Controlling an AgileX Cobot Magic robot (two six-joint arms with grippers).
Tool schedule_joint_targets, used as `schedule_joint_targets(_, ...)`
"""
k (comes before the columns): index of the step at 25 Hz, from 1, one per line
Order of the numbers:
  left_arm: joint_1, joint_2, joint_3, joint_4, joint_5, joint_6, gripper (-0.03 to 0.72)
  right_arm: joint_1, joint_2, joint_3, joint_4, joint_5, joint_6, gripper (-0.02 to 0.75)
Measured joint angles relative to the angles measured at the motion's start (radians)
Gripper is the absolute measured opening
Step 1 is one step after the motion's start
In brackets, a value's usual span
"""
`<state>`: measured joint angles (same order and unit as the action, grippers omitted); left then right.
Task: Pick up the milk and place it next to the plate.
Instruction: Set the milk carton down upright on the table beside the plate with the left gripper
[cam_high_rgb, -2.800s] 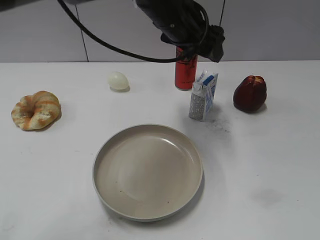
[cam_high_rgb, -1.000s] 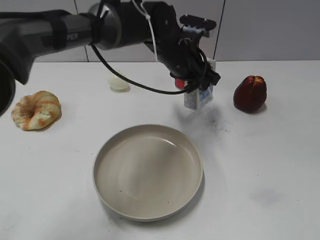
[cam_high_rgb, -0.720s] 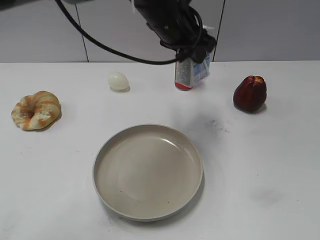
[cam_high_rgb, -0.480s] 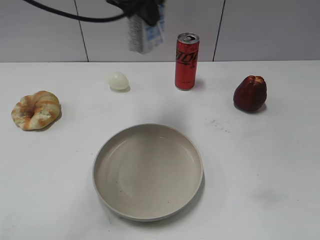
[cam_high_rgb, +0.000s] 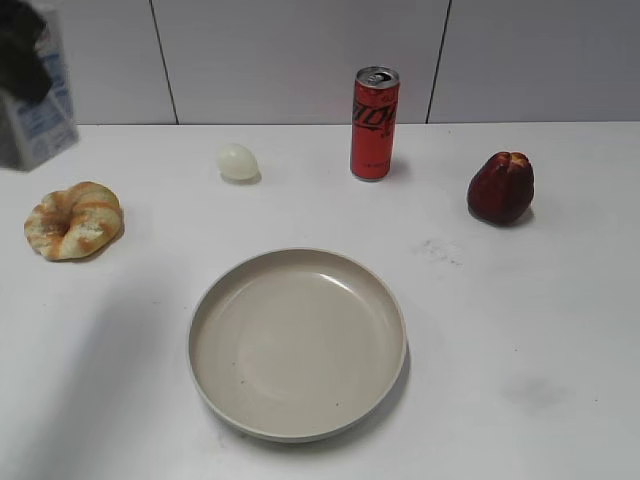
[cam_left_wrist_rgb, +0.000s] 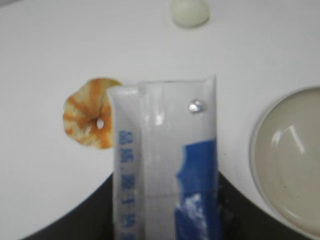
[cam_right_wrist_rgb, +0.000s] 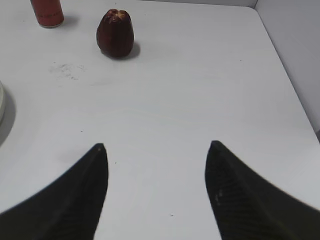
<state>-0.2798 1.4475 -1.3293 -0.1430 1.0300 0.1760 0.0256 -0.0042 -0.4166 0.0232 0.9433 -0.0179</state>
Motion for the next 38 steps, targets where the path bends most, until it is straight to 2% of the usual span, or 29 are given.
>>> schedule_joint_targets(2, 0.013, -0.075, 0.145, -0.013, -0.071, -0.005, 0.294, 0.0, 0.0, 0.0, 0.0, 0.0, 0.0, 0.467)
schedule_joint_targets(7, -0.005, -0.163, 0.476, -0.182, -0.338, -0.008, 0.294, 0.0, 0.0, 0.0, 0.0, 0.0, 0.0, 0.467)
schedule_joint_targets(10, -0.04, -0.165, 0.608, -0.229, -0.523, -0.01, 0.294, 0.0, 0.0, 0.0, 0.0, 0.0, 0.0, 0.467)
schedule_joint_targets(13, -0.084, -0.161, 0.683, -0.257, -0.671, -0.01, 0.294, 0.0, 0.0, 0.0, 0.0, 0.0, 0.0, 0.467)
schedule_joint_targets(18, -0.147, -0.094, 0.696, -0.294, -0.804, -0.01, 0.294, 0.0, 0.0, 0.0, 0.0, 0.0, 0.0, 0.467)
schedule_joint_targets(27, -0.164, 0.113, 0.7, -0.356, -0.881, -0.01, 0.295, 0.0, 0.0, 0.0, 0.0, 0.0, 0.0, 0.467)
schedule_joint_targets(30, -0.191, 0.138, 0.7, -0.371, -0.923, -0.01, 0.296, 0.0, 0.0, 0.0, 0.0, 0.0, 0.0, 0.467)
schedule_joint_targets(34, -0.227, 0.153, 0.7, -0.378, -0.984, -0.01, 0.327, 0.0, 0.0, 0.0, 0.0, 0.0, 0.0, 0.467)
schedule_joint_targets(38, -0.23, 0.153, 0.7, -0.379, -1.005, -0.01, 0.36, 0.0, 0.0, 0.0, 0.0, 0.0, 0.0, 0.467)
